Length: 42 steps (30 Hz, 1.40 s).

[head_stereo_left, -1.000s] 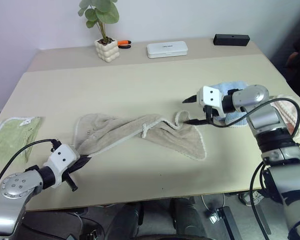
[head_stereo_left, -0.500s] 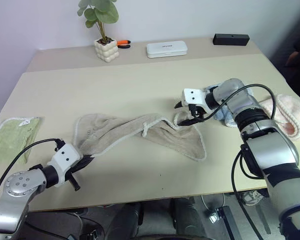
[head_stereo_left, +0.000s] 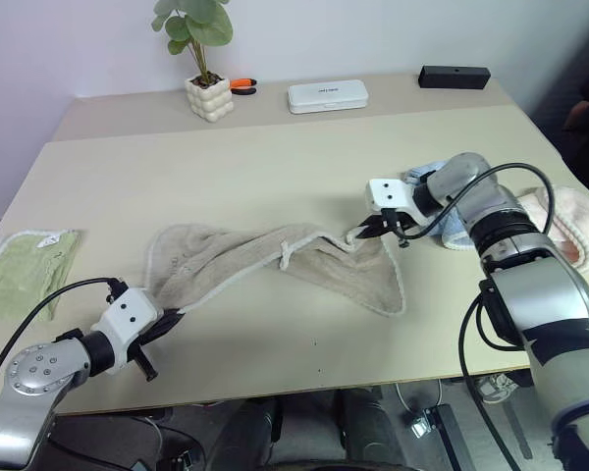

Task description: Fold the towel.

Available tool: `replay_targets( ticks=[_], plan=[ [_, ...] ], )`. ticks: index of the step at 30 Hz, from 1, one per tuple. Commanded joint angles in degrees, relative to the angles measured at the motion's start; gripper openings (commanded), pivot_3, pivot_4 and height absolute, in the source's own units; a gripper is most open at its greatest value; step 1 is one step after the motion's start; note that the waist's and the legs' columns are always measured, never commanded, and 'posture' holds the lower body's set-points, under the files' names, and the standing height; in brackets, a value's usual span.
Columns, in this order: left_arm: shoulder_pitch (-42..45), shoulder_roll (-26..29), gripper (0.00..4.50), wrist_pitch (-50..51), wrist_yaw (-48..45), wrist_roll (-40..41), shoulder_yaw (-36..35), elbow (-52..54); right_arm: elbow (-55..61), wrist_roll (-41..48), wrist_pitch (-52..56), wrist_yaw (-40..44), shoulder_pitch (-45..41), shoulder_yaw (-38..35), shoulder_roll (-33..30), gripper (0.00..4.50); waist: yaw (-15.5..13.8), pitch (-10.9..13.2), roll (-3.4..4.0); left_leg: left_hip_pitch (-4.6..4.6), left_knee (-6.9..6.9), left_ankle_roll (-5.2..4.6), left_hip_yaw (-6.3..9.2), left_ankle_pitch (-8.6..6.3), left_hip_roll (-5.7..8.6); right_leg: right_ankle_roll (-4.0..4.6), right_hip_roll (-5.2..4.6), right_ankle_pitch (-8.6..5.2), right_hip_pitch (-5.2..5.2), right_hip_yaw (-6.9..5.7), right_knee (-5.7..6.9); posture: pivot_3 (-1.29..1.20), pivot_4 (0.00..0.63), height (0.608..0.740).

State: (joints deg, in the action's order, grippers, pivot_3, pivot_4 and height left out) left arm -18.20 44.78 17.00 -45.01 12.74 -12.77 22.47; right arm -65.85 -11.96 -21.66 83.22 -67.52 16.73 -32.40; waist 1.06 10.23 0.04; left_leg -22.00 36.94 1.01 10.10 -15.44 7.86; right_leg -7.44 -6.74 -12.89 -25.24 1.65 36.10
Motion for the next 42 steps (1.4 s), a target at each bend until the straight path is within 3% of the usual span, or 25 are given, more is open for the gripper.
replay_targets(
  ticks=[1,6,10,12,16,19,22,25,31,37,42],
  plan=[
    [1.2,0.3,0.00,-1.0,0.2,-0.1,-1.5,-0.3,7.1,3.7,0.3,-1.8,2.5,-3.8,-1.9,0.07,-0.1,0.0,-0.01,0.00,0.00,0.00,0.00,0.00,0.00,0.00,0.00,0.00,0.00,0.00,0.00,0.00,0.150,0.740],
    [7.6,-1.8,0.00,-0.9,2.4,3.2,-4.8,-2.6,16.3,5.8,2.6,-10.4,6.2,-8.1,-3.4,0.07,-0.2,0.0,0.00,-0.01,0.03,0.00,0.00,0.00,0.00,0.00,-0.01,0.00,-0.01,0.01,0.03,0.00,0.150,0.740],
    [37.0,-2.3,0.00,-3.0,13.2,0.4,-5.7,-21.5,10.7,0.5,0.7,-31.6,-3.4,-9.7,-4.2,0.07,-1.0,0.1,0.02,-0.10,0.08,0.16,0.08,0.10,0.04,0.08,0.01,0.06,-0.08,-0.10,0.11,0.00,0.150,0.740],
    [50.1,-2.1,0.00,-5.2,17.0,-1.7,-4.8,-31.9,7.3,-1.1,-0.6,-38.2,-8.0,-9.4,-4.2,0.07,-0.9,0.2,-0.07,-0.33,0.16,0.52,0.23,0.33,0.01,0.24,0.12,0.26,-0.27,-0.23,0.12,0.00,0.150,0.740],
    [67.0,-0.9,0.00,-12.7,21.1,-5.1,-3.8,-47.5,3.2,-1.6,-2.8,-45.5,-14.5,-10.0,-4.0,0.07,0.2,0.1,-0.11,-0.35,0.02,0.64,0.14,0.39,-0.15,0.19,0.18,0.35,-0.29,-0.21,-0.07,0.00,0.150,0.740],
    [72.7,0.9,0.00,-16.2,20.7,-4.8,-4.8,-54.0,3.6,1.0,-4.1,-44.2,-16.2,-11.6,-3.9,0.07,1.6,0.1,-0.12,-0.35,0.02,0.39,-0.23,0.16,-0.23,0.18,0.10,0.36,-0.39,-0.25,-0.08,0.00,0.150,0.740],
    [66.8,3.7,0.00,-18.6,13.2,-3.0,-5.3,-53.1,8.4,6.3,-3.7,-35.4,-12.2,-12.8,-3.4,0.07,3.2,0.1,-0.11,-0.41,0.03,0.19,-0.60,0.04,-0.21,0.10,-0.08,0.40,-0.61,-0.28,-0.07,0.00,0.150,0.740],
    [55.9,5.1,0.00,-16.0,6.5,1.1,-7.0,-45.6,16.4,10.2,-0.2,-26.6,-4.6,-12.5,-3.8,0.07,3.9,0.1,-0.09,-0.33,0.05,0.14,-0.62,-0.05,-0.22,0.09,-0.08,0.41,-0.71,-0.27,-0.01,0.00,0.150,0.740],
    [20.6,6.9,0.00,-5.7,-4.2,7.1,-13.2,-18.3,45.6,19.9,18.8,-10.3,19.8,-11.1,-10.0,0.07,4.2,0.1,-0.05,-0.57,0.16,0.11,-0.66,-0.09,-0.24,0.11,-0.06,0.42,-1.08,-0.15,0.16,0.00,0.150,0.740],
    [-2.5,6.3,0.00,6.6,-10.0,13.7,-24.5,-1.5,63.7,27.5,34.4,-3.2,35.6,-13.7,-19.5,0.07,1.5,0.1,-0.06,-0.40,0.20,-0.18,-0.90,-0.27,-0.37,0.23,0.00,0.50,-0.97,-0.04,0.06,0.00,0.150,0.740],
    [-10.1,5.6,0.00,12.3,-11.7,16.9,-29.8,4.5,69.8,31.7,40.6,-2.8,40.2,-15.8,-22.7,0.07,-0.4,0.1,-0.06,0.49,0.18,-0.21,-1.13,-0.32,-0.65,0.44,0.05,0.36,0.14,-0.18,-0.26,0.00,0.150,0.740]
  ],
)
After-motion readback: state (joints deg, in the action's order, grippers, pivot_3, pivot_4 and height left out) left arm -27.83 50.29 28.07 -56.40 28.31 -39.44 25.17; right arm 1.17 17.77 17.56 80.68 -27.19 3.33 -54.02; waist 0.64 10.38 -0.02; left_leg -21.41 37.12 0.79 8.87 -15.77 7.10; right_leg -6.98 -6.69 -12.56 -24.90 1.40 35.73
